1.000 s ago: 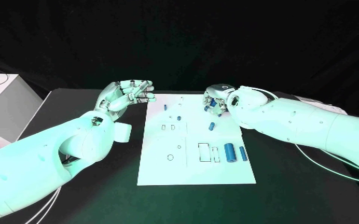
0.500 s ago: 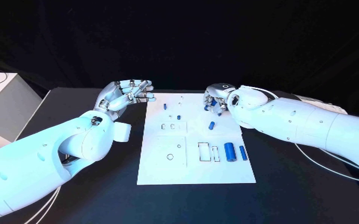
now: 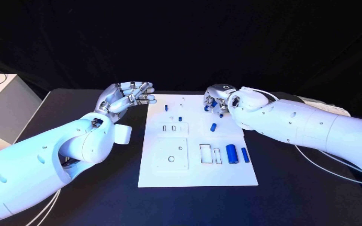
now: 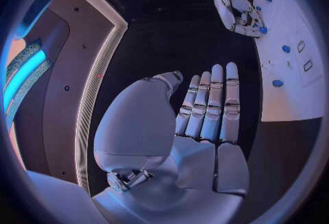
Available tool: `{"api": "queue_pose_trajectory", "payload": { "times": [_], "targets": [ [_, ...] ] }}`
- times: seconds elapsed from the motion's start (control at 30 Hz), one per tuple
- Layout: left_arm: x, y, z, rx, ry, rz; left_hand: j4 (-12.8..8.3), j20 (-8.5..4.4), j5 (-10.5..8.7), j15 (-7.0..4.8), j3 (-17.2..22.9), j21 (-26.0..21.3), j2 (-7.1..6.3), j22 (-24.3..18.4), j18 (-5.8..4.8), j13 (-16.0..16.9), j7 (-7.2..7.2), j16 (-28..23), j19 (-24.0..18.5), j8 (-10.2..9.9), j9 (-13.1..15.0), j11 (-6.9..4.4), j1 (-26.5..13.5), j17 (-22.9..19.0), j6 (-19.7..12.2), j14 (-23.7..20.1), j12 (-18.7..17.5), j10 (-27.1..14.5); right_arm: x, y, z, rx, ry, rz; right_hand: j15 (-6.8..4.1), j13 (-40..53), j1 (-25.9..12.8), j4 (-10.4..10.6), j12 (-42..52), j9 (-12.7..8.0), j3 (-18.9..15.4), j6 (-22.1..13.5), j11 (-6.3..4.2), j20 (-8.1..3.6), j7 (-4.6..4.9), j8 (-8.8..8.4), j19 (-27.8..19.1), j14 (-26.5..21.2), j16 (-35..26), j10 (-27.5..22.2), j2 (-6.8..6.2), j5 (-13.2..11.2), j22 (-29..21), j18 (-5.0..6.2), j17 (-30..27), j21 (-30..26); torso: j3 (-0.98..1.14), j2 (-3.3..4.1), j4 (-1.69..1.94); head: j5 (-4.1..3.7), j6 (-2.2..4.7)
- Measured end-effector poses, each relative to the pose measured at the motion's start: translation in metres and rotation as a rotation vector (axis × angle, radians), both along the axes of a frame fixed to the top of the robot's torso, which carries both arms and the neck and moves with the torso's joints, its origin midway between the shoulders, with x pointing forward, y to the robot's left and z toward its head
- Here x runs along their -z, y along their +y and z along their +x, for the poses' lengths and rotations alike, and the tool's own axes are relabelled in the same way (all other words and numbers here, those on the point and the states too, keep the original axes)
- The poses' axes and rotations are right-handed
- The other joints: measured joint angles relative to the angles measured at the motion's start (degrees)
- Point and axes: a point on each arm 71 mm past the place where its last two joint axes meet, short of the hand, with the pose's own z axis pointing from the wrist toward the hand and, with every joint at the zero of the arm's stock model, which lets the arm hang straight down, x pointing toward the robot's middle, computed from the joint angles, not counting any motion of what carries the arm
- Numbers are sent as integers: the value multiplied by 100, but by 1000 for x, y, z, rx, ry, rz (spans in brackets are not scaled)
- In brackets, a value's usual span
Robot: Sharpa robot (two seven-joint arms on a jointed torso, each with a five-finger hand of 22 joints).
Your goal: Assemble the parts on the task board
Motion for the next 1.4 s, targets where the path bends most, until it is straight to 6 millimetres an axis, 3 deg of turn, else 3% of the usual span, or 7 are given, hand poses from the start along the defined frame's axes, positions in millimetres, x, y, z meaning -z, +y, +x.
{"api": "queue_pose_trajectory", "payload": {
  "times": [1.2, 1.4],
  "targets": [
    [1, 1, 2, -5, 7, 3, 0, 0, 0, 0, -1, 0, 0, 4, 0, 0, 0, 22, 0, 0, 0, 0, 0, 9, 0, 0, 0, 0, 3, 5, 1, 15, -5, -1, 1, -67, -144, 32, -38, 76, 32, -114, 79, 0, 72, -29, 0, 0, 22, -129, -144, 4, -7, 0, -78, 0, -4, 32, 2, -10, -14],
    [2, 1, 2, -5, 8, 4, 0, 0, 0, 21, -1, 0, 0, 3, 1, 0, 0, 22, 0, 0, 0, 0, 0, 18, 0, -21, 0, 0, 3, 7, -1, 13, -21, 11, -42, -24, -151, 31, 19, 181, 79, 66, -23, 0, -45, 98, 0, 2, 70, 141, -73, 74, 104, 0, -57, 68, -7, 34, 3, -1, -8]
  ]
}}
